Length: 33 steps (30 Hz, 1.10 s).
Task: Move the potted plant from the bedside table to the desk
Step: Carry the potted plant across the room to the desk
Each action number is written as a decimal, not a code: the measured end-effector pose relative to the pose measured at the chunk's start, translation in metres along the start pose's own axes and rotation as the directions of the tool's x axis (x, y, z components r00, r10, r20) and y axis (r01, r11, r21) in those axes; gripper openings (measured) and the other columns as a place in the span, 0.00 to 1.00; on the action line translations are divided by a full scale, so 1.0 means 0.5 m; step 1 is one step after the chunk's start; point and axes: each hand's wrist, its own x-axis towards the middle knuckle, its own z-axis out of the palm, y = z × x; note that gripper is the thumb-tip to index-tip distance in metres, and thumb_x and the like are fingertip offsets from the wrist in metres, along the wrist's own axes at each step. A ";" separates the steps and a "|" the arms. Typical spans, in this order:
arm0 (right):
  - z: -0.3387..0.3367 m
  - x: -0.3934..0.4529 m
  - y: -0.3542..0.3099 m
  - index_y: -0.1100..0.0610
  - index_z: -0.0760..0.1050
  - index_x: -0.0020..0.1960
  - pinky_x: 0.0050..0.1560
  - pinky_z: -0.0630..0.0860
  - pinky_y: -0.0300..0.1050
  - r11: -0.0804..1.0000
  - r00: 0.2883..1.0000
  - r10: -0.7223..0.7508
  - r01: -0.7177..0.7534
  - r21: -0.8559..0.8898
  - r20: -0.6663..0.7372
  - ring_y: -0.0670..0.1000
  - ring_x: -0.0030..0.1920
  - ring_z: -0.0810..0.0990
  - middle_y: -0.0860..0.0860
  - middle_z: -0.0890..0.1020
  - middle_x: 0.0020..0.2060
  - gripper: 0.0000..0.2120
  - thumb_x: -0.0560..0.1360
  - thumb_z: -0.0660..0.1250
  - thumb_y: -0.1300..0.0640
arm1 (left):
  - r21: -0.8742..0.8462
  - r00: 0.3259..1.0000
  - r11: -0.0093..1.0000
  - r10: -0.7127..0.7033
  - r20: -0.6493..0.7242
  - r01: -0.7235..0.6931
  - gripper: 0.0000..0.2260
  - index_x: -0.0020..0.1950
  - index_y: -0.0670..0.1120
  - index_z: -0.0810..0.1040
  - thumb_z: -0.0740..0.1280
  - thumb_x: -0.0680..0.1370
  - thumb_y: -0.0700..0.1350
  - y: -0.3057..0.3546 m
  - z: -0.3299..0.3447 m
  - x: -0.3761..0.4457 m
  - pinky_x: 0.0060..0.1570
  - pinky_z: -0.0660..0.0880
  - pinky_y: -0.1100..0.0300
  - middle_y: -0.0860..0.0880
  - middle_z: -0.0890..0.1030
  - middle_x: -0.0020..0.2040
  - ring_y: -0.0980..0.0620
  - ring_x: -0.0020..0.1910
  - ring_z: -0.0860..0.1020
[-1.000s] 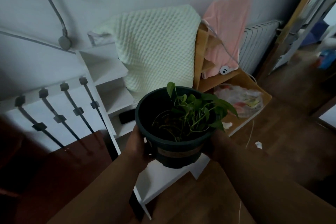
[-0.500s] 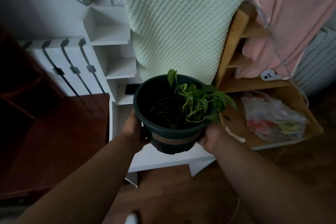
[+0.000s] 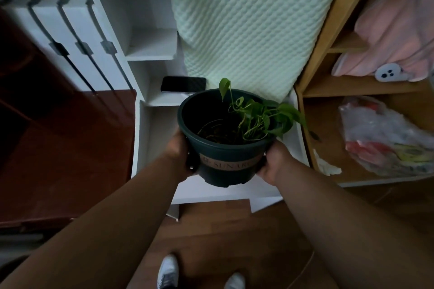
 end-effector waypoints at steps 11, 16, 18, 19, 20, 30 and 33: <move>0.002 0.017 0.024 0.61 0.83 0.70 0.63 0.85 0.61 0.999 0.997 -0.015 0.013 -0.033 -0.070 0.64 0.63 0.86 0.63 0.88 0.63 0.17 0.89 0.60 0.58 | 0.114 0.998 0.992 0.056 -0.043 -0.050 0.19 0.59 0.46 0.86 0.60 0.88 0.57 -0.011 -0.011 0.038 0.67 0.81 0.39 0.43 0.88 0.52 0.39 0.55 0.83; -0.014 0.032 0.032 0.57 0.85 0.54 0.51 0.84 0.52 0.999 0.992 -0.012 0.006 -0.048 -0.129 0.58 0.52 0.86 0.55 0.91 0.45 0.14 0.89 0.61 0.62 | 0.089 0.991 0.993 0.092 -0.102 -0.083 0.16 0.53 0.43 0.86 0.59 0.90 0.44 -0.028 -0.028 0.048 0.35 0.85 0.55 0.45 0.88 0.38 0.47 0.35 0.87; -0.019 0.038 0.034 0.56 0.84 0.51 0.48 0.82 0.49 0.998 0.987 -0.013 0.003 -0.060 -0.159 0.57 0.48 0.85 0.53 0.90 0.40 0.15 0.89 0.61 0.62 | 0.060 0.989 0.996 0.071 -0.127 -0.064 0.16 0.58 0.40 0.86 0.59 0.90 0.41 -0.034 -0.029 0.049 0.45 0.87 0.50 0.42 0.87 0.43 0.43 0.41 0.86; -0.022 0.039 0.034 0.57 0.84 0.50 0.47 0.81 0.47 0.998 0.985 -0.015 0.006 -0.057 -0.170 0.56 0.46 0.84 0.54 0.89 0.39 0.15 0.89 0.60 0.63 | 0.056 0.989 0.997 0.067 -0.131 -0.060 0.16 0.59 0.39 0.86 0.58 0.89 0.40 -0.036 -0.030 0.050 0.50 0.86 0.47 0.41 0.86 0.46 0.41 0.44 0.85; -0.024 0.040 0.034 0.57 0.83 0.50 0.46 0.80 0.47 0.999 0.983 -0.018 0.010 -0.041 -0.182 0.55 0.45 0.83 0.55 0.88 0.40 0.16 0.90 0.59 0.63 | 0.055 0.989 0.997 0.068 -0.131 -0.061 0.16 0.59 0.39 0.86 0.57 0.89 0.40 -0.039 -0.031 0.052 0.50 0.84 0.47 0.41 0.84 0.45 0.41 0.44 0.83; -0.058 0.037 0.056 0.57 0.80 0.53 0.26 0.82 0.37 0.967 0.985 0.053 -0.009 0.256 -0.166 0.55 0.38 0.90 0.57 0.89 0.45 0.17 0.92 0.54 0.59 | 0.099 0.989 0.992 0.094 -0.115 -0.083 0.13 0.54 0.40 0.79 0.55 0.90 0.40 -0.055 -0.054 0.086 0.39 0.78 0.57 0.45 0.76 0.41 0.48 0.40 0.78; -0.065 0.025 0.053 0.59 0.82 0.53 0.28 0.83 0.38 0.985 0.990 0.021 0.003 0.174 -0.138 0.51 0.34 0.91 0.54 0.92 0.36 0.18 0.91 0.54 0.63 | 0.112 0.991 0.989 0.103 -0.084 -0.093 0.19 0.41 0.45 0.79 0.57 0.88 0.40 -0.051 -0.062 0.081 0.39 0.76 0.56 0.46 0.76 0.37 0.47 0.37 0.76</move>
